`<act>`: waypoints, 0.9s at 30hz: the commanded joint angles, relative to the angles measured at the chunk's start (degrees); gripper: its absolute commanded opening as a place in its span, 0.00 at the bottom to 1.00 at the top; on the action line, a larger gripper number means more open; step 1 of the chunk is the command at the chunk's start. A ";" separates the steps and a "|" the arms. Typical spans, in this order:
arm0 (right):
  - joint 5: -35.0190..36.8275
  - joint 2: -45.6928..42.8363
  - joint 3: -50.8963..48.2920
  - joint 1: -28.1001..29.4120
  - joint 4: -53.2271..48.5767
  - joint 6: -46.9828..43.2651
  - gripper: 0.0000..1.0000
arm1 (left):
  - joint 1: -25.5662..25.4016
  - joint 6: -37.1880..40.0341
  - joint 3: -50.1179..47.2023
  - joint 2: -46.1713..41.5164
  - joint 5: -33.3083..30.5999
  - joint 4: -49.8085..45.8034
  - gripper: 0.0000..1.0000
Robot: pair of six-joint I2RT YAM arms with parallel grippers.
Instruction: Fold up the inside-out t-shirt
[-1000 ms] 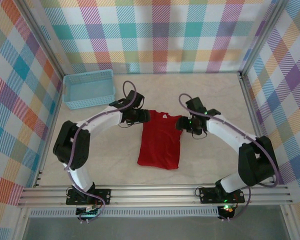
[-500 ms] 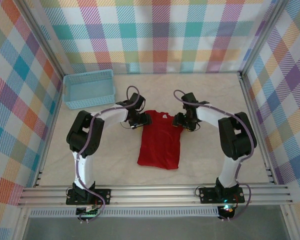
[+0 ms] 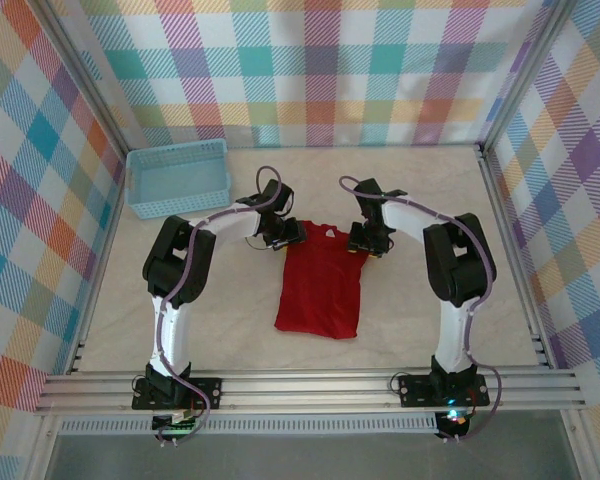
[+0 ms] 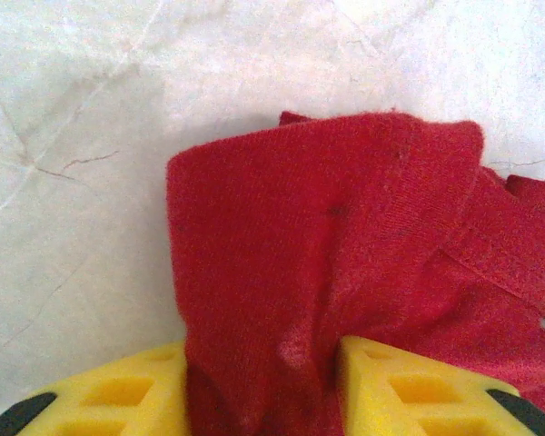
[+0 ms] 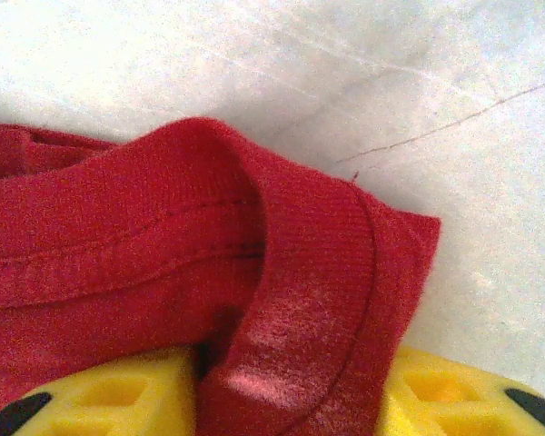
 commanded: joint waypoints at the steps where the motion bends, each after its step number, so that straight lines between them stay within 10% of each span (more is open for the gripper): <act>1: -6.18 4.44 1.22 4.47 8.28 -0.25 0.41 | -3.08 -1.02 -0.68 3.01 2.89 4.99 0.38; 18: -9.52 -1.97 -4.60 2.72 15.61 2.34 0.02 | -1.59 -8.00 -12.57 -5.50 4.21 18.52 0.10; 27: -15.72 -9.64 -9.18 -0.72 20.04 2.19 0.00 | -0.43 -10.77 -23.93 -18.37 -0.12 26.03 0.00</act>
